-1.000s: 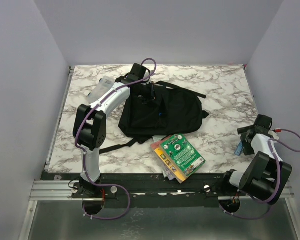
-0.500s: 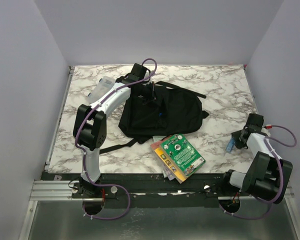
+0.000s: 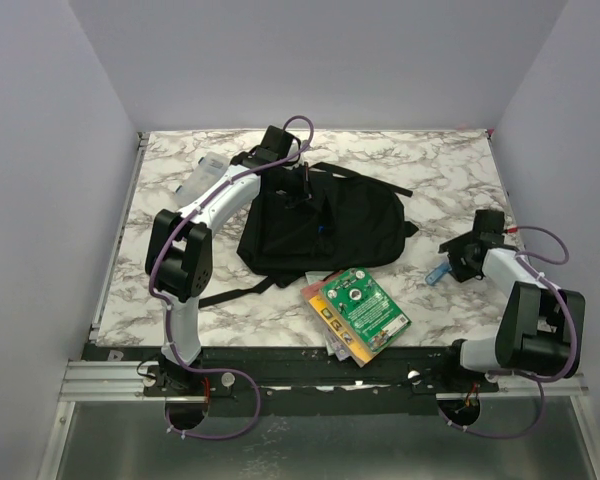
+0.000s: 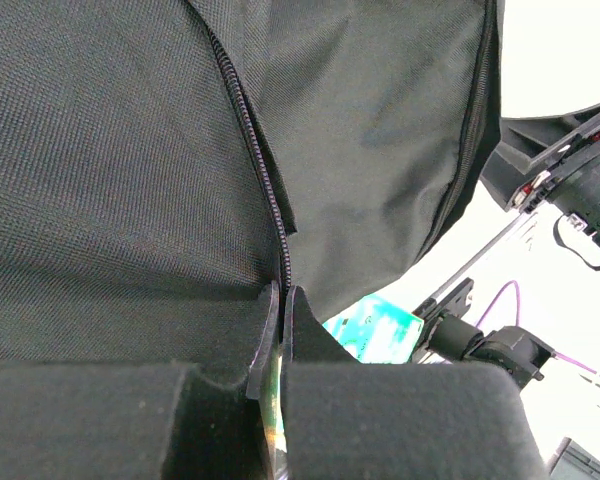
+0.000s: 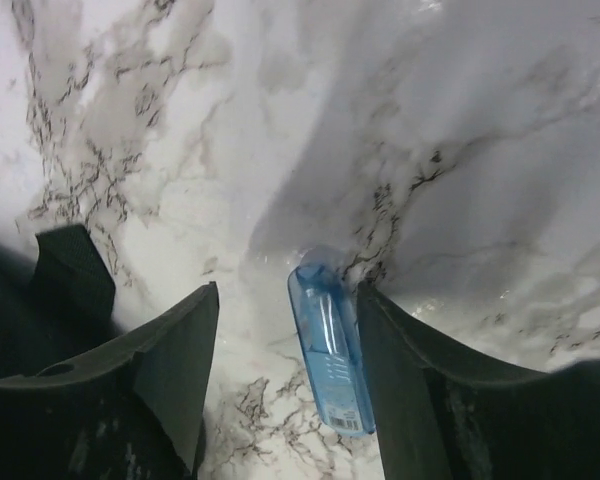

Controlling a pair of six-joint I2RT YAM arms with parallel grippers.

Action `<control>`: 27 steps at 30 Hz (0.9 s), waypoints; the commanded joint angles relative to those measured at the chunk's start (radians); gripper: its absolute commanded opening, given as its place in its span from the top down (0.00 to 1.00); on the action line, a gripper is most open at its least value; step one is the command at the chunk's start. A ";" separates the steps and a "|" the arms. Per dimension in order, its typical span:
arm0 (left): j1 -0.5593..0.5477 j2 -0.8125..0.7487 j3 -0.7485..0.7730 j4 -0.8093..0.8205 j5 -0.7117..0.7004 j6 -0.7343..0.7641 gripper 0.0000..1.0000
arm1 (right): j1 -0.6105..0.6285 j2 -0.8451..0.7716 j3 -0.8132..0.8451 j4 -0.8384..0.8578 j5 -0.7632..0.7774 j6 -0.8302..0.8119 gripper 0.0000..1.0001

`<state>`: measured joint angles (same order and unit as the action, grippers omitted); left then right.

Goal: Pack the student bag
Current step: Move the stationery to the center of the board, then pick up the stationery from the center of the board.

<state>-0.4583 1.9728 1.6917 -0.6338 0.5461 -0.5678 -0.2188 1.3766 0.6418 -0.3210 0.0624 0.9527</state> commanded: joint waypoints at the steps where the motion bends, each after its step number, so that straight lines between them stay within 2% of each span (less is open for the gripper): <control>1: -0.013 -0.064 0.000 0.014 0.053 -0.004 1.00 | 0.047 0.021 -0.047 -0.192 0.014 -0.083 0.35; 6: -0.012 -0.075 -0.001 0.014 0.050 -0.003 1.00 | 0.140 -0.013 -0.050 -0.266 0.040 -0.080 0.33; 12: -0.014 -0.070 0.000 0.014 0.048 -0.003 1.00 | 0.164 0.035 -0.054 -0.315 0.077 -0.006 0.33; 16: -0.014 -0.077 -0.002 0.013 0.035 0.004 1.00 | 0.169 0.074 -0.030 -0.314 0.098 -0.004 0.39; 21: -0.013 -0.081 0.000 0.010 0.025 0.013 1.00 | 0.172 0.098 -0.017 -0.301 0.121 -0.026 0.57; 27: -0.013 -0.074 0.004 0.008 0.027 0.013 1.00 | 0.173 0.077 -0.027 -0.283 0.122 -0.024 0.99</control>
<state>-0.4587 1.9621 1.6917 -0.6342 0.5396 -0.5587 -0.0578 1.4040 0.6895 -0.5220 0.1555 0.9306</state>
